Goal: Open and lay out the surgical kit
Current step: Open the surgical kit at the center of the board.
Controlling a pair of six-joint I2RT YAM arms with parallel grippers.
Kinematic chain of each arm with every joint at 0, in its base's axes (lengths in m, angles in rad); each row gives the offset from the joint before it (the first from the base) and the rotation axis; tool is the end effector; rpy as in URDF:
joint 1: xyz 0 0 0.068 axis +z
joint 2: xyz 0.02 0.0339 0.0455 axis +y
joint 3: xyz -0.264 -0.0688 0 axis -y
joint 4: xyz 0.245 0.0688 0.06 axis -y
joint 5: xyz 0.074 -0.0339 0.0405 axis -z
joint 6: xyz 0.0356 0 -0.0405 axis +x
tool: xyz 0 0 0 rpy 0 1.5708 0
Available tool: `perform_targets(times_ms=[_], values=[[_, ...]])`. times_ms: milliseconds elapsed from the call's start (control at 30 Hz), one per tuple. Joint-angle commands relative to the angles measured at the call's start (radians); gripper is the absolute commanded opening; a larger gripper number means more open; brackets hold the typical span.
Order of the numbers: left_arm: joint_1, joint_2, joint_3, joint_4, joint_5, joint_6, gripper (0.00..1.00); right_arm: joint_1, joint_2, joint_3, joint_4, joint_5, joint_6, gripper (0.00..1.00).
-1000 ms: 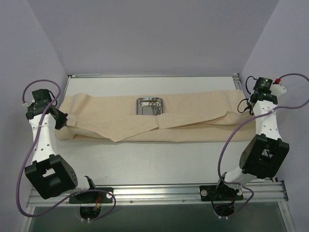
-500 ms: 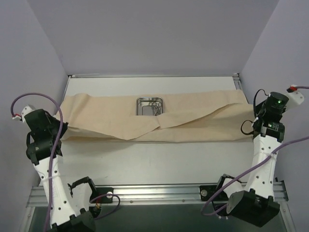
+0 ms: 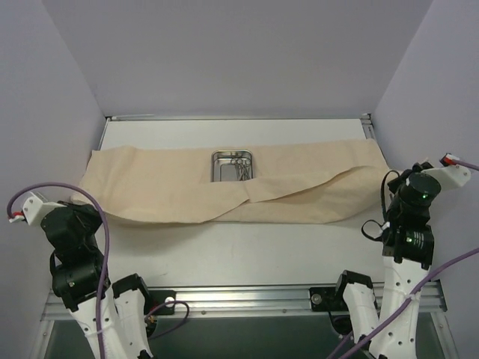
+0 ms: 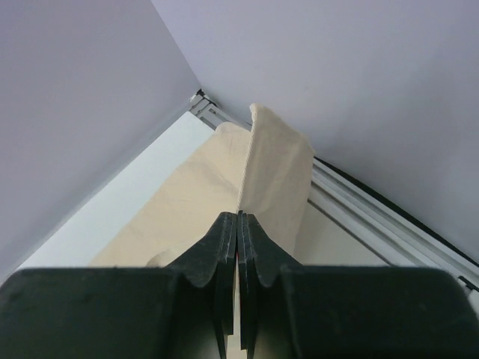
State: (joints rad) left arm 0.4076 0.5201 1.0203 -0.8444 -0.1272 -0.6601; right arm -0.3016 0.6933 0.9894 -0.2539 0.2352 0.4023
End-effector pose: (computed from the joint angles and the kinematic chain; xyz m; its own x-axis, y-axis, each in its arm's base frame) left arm 0.0717 0.0359 0.3780 0.0636 -0.6351 -0.7698 -0.5872 0.5999 -0.5434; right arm 0.1334 -0.0502 0.4157 0.2372 0.3250 -0.9155 0.4546 0.7957 0.4002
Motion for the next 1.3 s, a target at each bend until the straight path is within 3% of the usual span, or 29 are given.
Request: perform_targets(times_ms=[0, 100, 167, 200, 300, 367, 400, 433, 467, 500, 533, 600, 633, 733, 800, 867, 933, 1000, 1133, 1267], values=[[0.0, -0.049, -0.048, -0.034, -0.17, 0.001, 0.21, 0.047, -0.072, -0.021, 0.025, 0.211, -0.02, 0.0], [-0.015, -0.063, -0.085, -0.093, -0.36, -0.1, 0.24, 0.048, -0.098, -0.029, -0.016, 0.272, -0.01, 0.0], [-0.015, -0.046, -0.075, -0.146, -0.492, -0.223, 0.38, 0.053, -0.098, -0.032, -0.054, 0.37, 0.0, 0.0], [-0.015, -0.039, -0.065, -0.177, -0.515, -0.245, 0.45, 0.056, -0.092, -0.031, -0.071, 0.41, 0.013, 0.0], [-0.015, -0.019, -0.058, -0.127, -0.488, -0.231, 0.48, 0.055, -0.034, -0.002, -0.152, 0.513, 0.059, 0.0], [-0.015, -0.019, -0.061, -0.067, -0.372, -0.178, 0.53, 0.055, -0.008, 0.0, -0.156, 0.445, 0.056, 0.01], [-0.015, -0.017, -0.065, -0.003, -0.323, -0.165, 0.56, 0.055, -0.002, 0.003, -0.163, 0.42, 0.07, 0.07], [-0.015, -0.006, -0.072, 0.034, -0.269, -0.156, 0.64, 0.055, 0.006, -0.004, -0.139, 0.377, 0.076, 0.29], [-0.015, 0.003, -0.081, 0.075, -0.205, -0.121, 0.68, 0.055, 0.017, -0.011, -0.118, 0.205, 0.049, 0.38], [-0.015, 0.015, -0.092, 0.17, -0.064, -0.105, 0.71, 0.055, 0.034, 0.006, -0.117, 0.12, 0.046, 0.44], [-0.015, 0.055, -0.11, 0.212, -0.004, -0.096, 0.73, 0.056, 0.058, 0.006, -0.107, 0.045, 0.047, 0.57], [-0.015, 0.112, -0.127, 0.313, 0.152, -0.105, 0.76, 0.056, 0.064, -0.008, -0.068, -0.115, 0.064, 0.63], [-0.015, 0.192, -0.134, 0.344, 0.206, -0.113, 0.76, 0.056, 0.066, -0.008, -0.052, -0.126, 0.076, 0.69], [-0.023, 0.387, -0.127, 0.442, 0.349, -0.121, 0.76, 0.059, 0.084, -0.008, 0.001, -0.166, 0.084, 0.75], [-0.05, 0.478, -0.118, 0.519, 0.371, -0.134, 0.67, 0.062, 0.1, -0.03, 0.066, -0.187, 0.09, 0.74], [-0.082, 0.599, -0.114, 0.574, 0.356, -0.131, 0.59, 0.065, 0.167, -0.084, 0.238, -0.311, 0.096, 0.68], [-0.141, 0.708, -0.083, 0.62, 0.327, -0.133, 0.48, 0.093, 0.315, -0.08, 0.355, -0.361, 0.108, 0.58], [-0.177, 0.785, -0.022, 0.637, 0.32, -0.138, 0.34, 0.158, 0.434, -0.026, 0.392, -0.382, 0.115, 0.56], [-0.21, 0.989, 0.125, 0.555, 0.348, -0.089, 0.08, 0.304, 0.729, 0.132, 0.386, -0.405, 0.122, 0.49], [-0.185, 1.086, 0.211, 0.469, 0.388, -0.026, 0.03, 0.423, 0.98, 0.365, 0.242, -0.565, 0.087, 0.4]])
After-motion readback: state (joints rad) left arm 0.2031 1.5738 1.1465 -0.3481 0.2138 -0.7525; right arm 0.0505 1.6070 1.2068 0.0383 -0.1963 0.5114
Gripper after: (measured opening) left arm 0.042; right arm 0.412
